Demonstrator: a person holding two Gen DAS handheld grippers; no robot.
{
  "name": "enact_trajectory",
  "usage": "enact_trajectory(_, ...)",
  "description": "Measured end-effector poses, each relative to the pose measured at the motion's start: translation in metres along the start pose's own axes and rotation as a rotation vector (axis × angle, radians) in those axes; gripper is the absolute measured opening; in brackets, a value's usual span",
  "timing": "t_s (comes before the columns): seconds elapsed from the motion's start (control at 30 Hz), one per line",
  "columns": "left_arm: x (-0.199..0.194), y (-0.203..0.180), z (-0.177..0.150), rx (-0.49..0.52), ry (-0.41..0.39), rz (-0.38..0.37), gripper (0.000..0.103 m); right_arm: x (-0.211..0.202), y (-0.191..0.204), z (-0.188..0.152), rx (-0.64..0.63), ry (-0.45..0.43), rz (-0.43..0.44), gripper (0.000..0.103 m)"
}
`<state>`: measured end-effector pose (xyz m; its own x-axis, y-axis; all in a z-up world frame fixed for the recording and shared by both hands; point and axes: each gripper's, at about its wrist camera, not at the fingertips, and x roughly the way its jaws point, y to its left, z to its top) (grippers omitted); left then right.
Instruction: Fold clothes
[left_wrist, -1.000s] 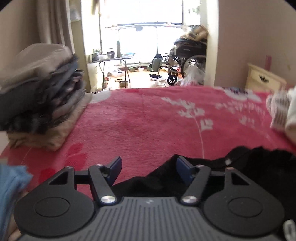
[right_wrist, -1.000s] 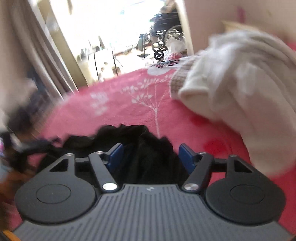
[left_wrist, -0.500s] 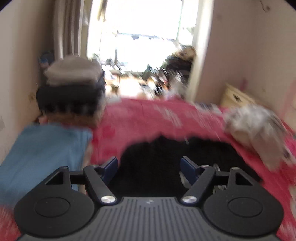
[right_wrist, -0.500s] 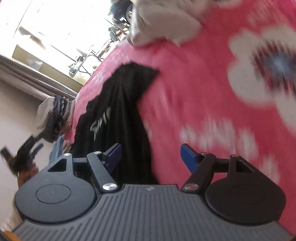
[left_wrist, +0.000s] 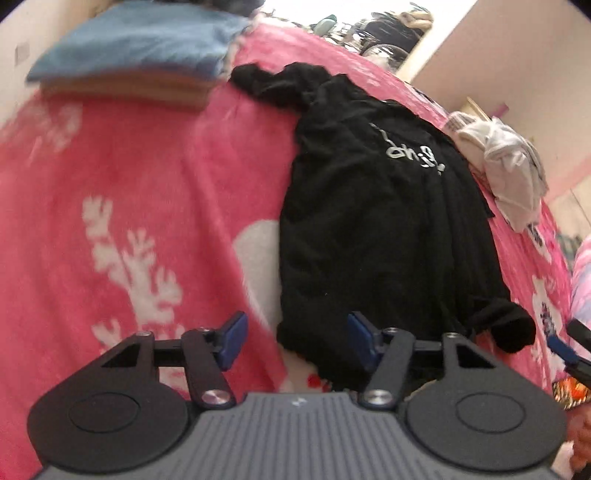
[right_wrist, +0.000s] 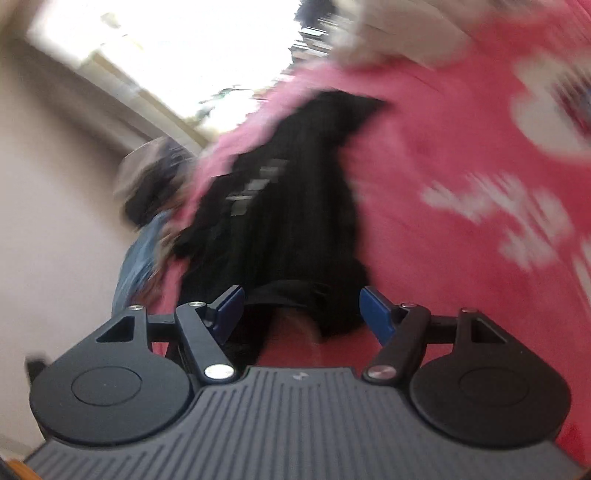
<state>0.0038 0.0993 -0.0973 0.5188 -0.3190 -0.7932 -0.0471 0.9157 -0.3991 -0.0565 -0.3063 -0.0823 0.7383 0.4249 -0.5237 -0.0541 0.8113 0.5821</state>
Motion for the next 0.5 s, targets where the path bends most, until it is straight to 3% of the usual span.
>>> enact_trajectory(0.2,0.010,0.013,0.010,-0.030,0.007,-0.060,0.046,0.040,0.103,-0.036,-0.542,0.123,0.127,0.069)
enact_trajectory(0.4,0.028,0.022,0.019,-0.078,0.084,-0.126,0.024,0.118,0.167,-0.084,-0.821,0.285,0.233,0.066)
enact_trajectory(0.5,0.035,0.025,0.022,-0.111,0.115,-0.168,0.016,0.153,0.180,-0.112,-0.955,0.388,0.201,0.054)
